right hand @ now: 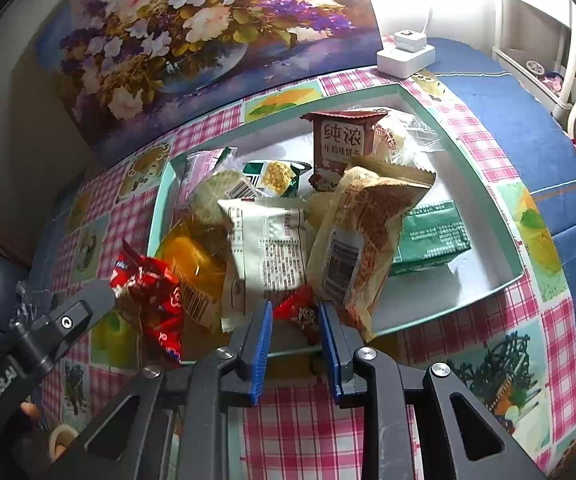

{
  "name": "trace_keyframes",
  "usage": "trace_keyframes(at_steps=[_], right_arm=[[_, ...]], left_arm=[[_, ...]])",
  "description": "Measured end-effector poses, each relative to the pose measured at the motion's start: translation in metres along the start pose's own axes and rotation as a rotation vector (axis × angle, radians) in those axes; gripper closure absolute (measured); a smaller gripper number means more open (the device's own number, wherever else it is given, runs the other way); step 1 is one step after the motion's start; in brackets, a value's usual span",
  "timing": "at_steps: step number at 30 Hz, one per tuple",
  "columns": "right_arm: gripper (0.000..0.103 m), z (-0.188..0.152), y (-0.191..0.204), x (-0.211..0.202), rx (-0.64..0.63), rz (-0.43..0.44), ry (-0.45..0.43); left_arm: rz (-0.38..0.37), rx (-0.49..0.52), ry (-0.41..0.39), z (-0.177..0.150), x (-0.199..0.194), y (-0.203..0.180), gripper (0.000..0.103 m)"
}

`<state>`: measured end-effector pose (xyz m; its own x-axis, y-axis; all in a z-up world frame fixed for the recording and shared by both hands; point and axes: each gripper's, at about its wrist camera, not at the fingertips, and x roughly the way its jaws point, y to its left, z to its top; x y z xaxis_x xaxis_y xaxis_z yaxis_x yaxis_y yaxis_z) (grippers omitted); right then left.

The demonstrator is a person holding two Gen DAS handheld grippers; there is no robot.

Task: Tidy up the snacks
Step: 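Withdraw both open tools from the tray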

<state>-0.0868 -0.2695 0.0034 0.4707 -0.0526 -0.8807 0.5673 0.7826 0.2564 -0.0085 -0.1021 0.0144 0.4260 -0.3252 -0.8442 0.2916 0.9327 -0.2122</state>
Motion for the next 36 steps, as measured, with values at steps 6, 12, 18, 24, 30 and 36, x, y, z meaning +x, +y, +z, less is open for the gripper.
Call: trace_keyframes(at_steps=[6,12,18,24,30,36], right_arm=[[0.038,-0.009,0.004,-0.004,-0.030,-0.007,0.011],[0.009,-0.018,0.008,-0.008,-0.065,-0.031,0.007],[0.000,-0.023,0.012,-0.018,-0.082,-0.044,-0.033],[0.000,-0.022,0.010,-0.028,-0.073,-0.056,-0.064],[0.000,-0.021,0.013,-0.027,-0.087,-0.059,-0.063],[0.000,-0.022,0.012,-0.028,-0.081,-0.059,-0.066]], left_arm=[[0.126,0.045,0.007,-0.008,-0.003,0.007,0.012],[0.228,0.066,-0.006,-0.016,-0.011,0.018,0.005],[0.236,-0.006,-0.036,-0.019,-0.022,0.036,0.005],[0.224,-0.041,-0.032,-0.019,-0.029,0.047,0.005],[0.279,0.028,0.002,-0.020,-0.026,0.041,0.005],[0.347,0.066,0.021,-0.021,-0.023,0.043,0.005]])
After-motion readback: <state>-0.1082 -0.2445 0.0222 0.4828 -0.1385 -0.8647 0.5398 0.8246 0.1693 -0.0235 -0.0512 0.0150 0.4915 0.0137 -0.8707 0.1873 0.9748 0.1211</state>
